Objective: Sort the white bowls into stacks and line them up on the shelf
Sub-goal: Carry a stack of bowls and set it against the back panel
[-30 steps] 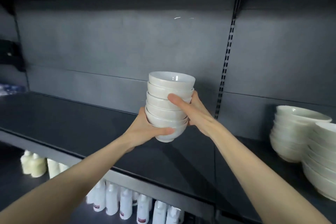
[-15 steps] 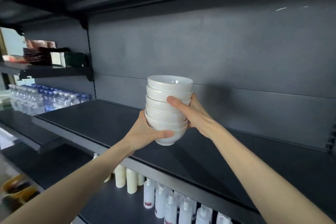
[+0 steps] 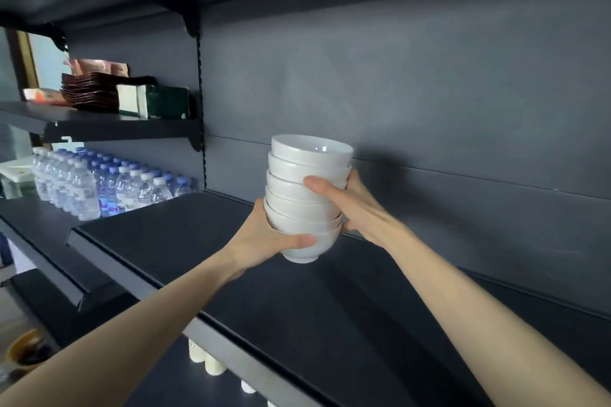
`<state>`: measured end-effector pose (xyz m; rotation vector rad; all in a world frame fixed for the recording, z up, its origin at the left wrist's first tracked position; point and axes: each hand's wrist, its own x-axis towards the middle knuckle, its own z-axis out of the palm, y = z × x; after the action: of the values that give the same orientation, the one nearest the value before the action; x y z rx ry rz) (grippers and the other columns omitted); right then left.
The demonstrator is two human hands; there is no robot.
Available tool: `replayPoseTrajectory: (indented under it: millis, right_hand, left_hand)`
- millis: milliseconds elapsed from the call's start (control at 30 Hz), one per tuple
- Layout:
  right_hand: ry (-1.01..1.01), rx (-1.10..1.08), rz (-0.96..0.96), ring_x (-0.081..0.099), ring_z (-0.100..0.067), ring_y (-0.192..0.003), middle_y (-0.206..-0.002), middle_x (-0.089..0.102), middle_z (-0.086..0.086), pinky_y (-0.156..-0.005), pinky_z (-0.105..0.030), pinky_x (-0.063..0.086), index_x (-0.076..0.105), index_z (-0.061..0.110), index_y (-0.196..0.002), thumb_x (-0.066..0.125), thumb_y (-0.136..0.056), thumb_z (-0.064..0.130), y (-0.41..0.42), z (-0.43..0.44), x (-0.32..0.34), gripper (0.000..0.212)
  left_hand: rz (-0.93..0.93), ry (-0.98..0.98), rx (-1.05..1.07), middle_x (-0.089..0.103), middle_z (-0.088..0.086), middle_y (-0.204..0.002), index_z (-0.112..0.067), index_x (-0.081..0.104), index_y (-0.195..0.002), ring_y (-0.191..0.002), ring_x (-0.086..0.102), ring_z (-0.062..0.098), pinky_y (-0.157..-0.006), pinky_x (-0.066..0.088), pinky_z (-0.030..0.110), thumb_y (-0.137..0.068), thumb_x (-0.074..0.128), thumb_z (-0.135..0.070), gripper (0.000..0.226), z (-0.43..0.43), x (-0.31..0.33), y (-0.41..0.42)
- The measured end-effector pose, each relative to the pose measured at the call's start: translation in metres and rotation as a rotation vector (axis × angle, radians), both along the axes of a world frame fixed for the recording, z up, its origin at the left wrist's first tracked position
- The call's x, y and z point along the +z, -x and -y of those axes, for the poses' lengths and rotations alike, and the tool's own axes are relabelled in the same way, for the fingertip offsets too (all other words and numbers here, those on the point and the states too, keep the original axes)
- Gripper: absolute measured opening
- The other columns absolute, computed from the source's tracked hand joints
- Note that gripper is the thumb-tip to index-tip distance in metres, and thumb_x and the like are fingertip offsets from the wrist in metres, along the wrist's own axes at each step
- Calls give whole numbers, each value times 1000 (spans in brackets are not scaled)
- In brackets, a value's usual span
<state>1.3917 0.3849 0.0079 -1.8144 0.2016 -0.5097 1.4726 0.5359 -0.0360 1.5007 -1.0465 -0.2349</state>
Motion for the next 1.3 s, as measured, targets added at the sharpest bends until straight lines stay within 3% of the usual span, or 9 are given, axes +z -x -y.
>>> replayPoseTrajectory:
  millis: [67,100,233,433,667,867,1000,1133,1300]
  right_hand:
    - [11,-1,5,62,-1,-94,-107,61,17,-69,-32,57,40,29,-120,75,-77,41,-24,0,3,56]
    - [17,-8,2,61,1,-92,-105,59,19,-67,-32,57,40,29,-118,73,-80,38,-35,0,5,51]
    - [23,-75,-14,59,-8,-103,-118,55,14,-78,-48,57,31,26,-129,74,-76,44,-85,-5,6,70]
    - [3,-204,-6,57,-13,-111,-125,52,13,-79,-47,56,29,27,-131,78,-66,53,-152,-22,-11,86]
    - [-15,-385,-16,56,-11,-111,-119,50,20,-83,-47,55,27,28,-136,76,-72,50,-210,-54,-24,84]
    - [19,-480,-46,55,-11,-114,-128,47,16,-83,-48,56,30,31,-135,75,-55,64,-238,-65,-33,98]
    - [12,-506,-50,54,-9,-113,-126,49,15,-83,-42,55,29,27,-137,77,-60,58,-249,-65,-38,95]
    - [15,-531,-45,56,-10,-113,-126,52,14,-91,-44,53,29,24,-138,79,-51,60,-257,-64,-40,106]
    - [30,-531,-50,54,-8,-115,-121,49,21,-96,-44,51,25,23,-141,80,-56,56,-264,-63,-42,106]
  left_hand:
    - [-4,-13,-10,73,-5,-105,-21,61,-116,-97,68,8,-73,53,17,-70,81,1,54,0,2,-29]
    - [-6,-18,-16,73,-5,-105,-22,61,-116,-98,68,9,-74,53,18,-70,81,0,55,0,2,-43]
    - [-8,-21,-51,72,-2,-108,-19,59,-120,-102,67,11,-78,54,21,-70,81,-1,58,1,-1,-100]
    - [13,-52,-181,71,-2,-111,-19,59,-121,-104,67,11,-81,54,23,-72,81,-2,57,-6,-11,-184]
    - [15,-79,-367,72,-8,-109,-25,59,-118,-103,66,4,-76,52,15,-72,78,4,58,-13,-19,-265]
    - [-5,-86,-450,70,-5,-114,-20,56,-125,-108,65,9,-84,54,24,-68,83,-2,66,-5,-35,-308]
    - [-23,-98,-480,69,-2,-116,-17,53,-128,-110,64,12,-88,54,27,-65,85,-5,72,2,-45,-326]
    - [-46,-90,-475,67,-2,-120,-19,48,-130,-112,63,12,-89,54,29,-56,90,-17,85,9,-52,-336]
    - [-37,-31,-503,68,1,-117,-17,53,-125,-109,64,11,-81,53,19,-65,82,8,72,12,-54,-340]
